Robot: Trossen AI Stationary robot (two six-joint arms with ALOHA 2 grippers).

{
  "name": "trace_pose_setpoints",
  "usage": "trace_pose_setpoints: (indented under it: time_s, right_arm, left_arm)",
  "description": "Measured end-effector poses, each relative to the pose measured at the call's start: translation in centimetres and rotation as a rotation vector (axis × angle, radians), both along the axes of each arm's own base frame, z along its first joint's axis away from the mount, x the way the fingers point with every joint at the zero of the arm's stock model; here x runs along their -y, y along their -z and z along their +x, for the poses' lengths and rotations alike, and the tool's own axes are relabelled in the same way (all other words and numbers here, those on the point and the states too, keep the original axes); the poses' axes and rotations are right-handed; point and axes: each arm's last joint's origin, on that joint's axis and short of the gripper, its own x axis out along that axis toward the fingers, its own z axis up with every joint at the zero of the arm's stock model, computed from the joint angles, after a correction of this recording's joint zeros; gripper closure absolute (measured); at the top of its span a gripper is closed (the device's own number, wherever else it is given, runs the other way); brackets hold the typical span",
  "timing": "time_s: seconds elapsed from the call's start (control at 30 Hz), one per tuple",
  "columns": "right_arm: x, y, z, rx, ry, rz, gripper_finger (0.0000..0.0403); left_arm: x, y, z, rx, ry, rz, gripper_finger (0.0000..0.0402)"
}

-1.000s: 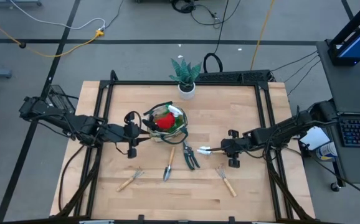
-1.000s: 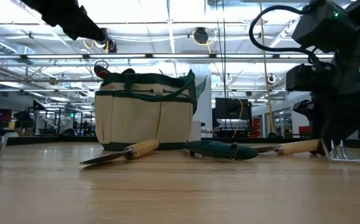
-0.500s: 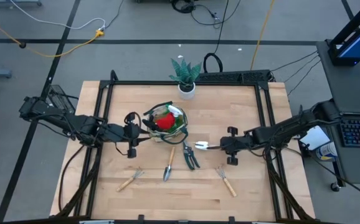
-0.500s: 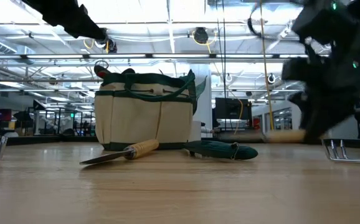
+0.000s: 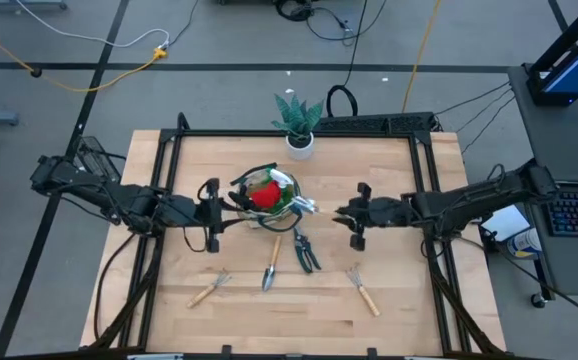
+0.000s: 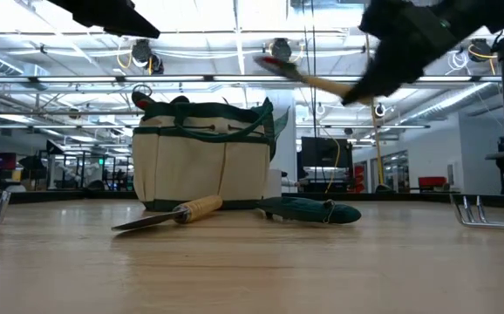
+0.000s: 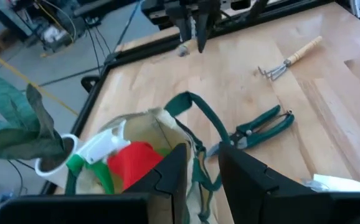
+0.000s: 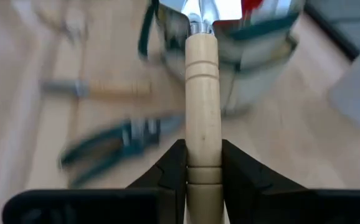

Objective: Pick & Place Garden tools in Gardening bag
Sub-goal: Put the right brown trowel into the brown gardening bag

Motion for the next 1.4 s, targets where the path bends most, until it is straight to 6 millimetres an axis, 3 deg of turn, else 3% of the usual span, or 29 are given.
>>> trace_pose_setpoints:
  time_s: [0.2,0.73,0.93,1.2,1.4]
  right_arm:
    - [0.9,-2.2,1.4,0.061,-0.065,0.021,0.0336]
    - [3.5,-4.8,5.9,0.065,-0.158,-0.08,0.034]
    - [4.4,-6.4,7.2,0.096,-0.238,-0.116,0.034]
    - [6.2,-5.7,7.9,0.023,-0.261,-0.232,0.034]
    - [7.5,-4.8,7.8,-0.09,-0.248,-0.382,0.034]
  left_arm:
    - [-0.7,0.1,0.1,-0.015,-0.033,0.003,0.0304]
    - [-2.0,0.4,0.5,-0.028,-0.094,0.009,0.0304]
    - [-2.0,0.4,0.6,-0.036,-0.085,0.028,0.0279]
    - [-1.6,2.0,2.0,-0.113,-0.051,0.02,0.0217]
    - [-1.2,4.2,4.1,-0.183,-0.051,0.025,0.0214]
